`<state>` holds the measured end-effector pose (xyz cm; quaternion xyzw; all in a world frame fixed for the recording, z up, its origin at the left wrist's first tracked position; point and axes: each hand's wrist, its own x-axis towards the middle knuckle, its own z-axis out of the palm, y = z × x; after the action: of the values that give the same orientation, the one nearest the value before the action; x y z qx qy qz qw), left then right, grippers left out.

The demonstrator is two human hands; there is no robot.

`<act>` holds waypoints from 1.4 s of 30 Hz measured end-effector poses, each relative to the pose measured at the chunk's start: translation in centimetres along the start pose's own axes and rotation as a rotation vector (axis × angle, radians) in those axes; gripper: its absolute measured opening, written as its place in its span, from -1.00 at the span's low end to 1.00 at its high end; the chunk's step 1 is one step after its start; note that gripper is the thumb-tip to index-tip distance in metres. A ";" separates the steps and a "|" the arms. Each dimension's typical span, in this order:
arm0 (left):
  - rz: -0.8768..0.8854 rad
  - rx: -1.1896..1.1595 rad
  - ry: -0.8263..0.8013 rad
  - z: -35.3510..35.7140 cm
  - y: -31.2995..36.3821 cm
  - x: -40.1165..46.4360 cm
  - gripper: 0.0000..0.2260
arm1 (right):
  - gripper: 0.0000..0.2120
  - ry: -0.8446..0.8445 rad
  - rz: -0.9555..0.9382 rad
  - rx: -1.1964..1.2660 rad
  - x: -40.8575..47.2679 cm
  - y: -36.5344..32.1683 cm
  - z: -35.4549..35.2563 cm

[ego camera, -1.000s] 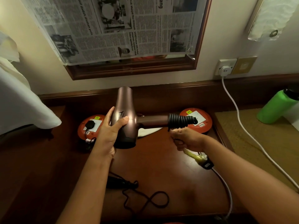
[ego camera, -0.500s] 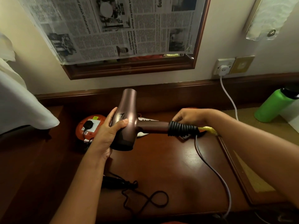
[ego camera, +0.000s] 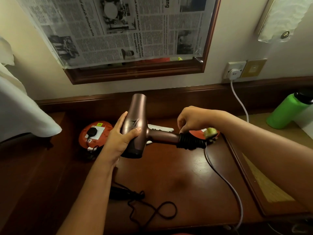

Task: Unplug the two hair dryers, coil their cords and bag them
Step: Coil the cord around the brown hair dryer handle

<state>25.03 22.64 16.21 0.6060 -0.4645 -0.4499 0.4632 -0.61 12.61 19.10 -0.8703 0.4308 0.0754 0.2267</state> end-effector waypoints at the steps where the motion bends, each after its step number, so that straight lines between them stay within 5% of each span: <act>1: 0.006 0.019 -0.004 0.1 -0.1 0.0 -0.31 | -0.94 -0.015 -0.001 -0.051 0.1 -0.2 0.0; 15: 0.050 0.102 0.112 1.7 -2.3 0.8 -0.28 | -0.78 0.063 0.120 -0.101 -0.8 -2.5 1.4; 26: 0.058 0.078 0.258 4.4 -3.2 0.5 -0.27 | -0.79 0.449 0.490 0.956 -2.2 -2.5 5.3; 30: 0.093 0.081 0.313 5.3 -3.0 0.2 -0.29 | -0.79 0.540 0.517 1.147 -2.5 -2.9 7.2; 36: 0.065 -0.035 0.308 6.0 -3.3 0.0 -0.30 | -0.78 0.667 0.499 1.130 -3.5 -3.5 8.4; 42: 0.043 -0.101 0.305 6.2 -3.0 -0.1 -0.31 | -0.84 0.789 0.463 0.725 -4.0 -4.1 9.4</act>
<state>19.37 22.29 12.30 0.6332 -0.3783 -0.3655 0.5677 0.79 21.95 13.40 -0.5826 0.6599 -0.3592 0.3100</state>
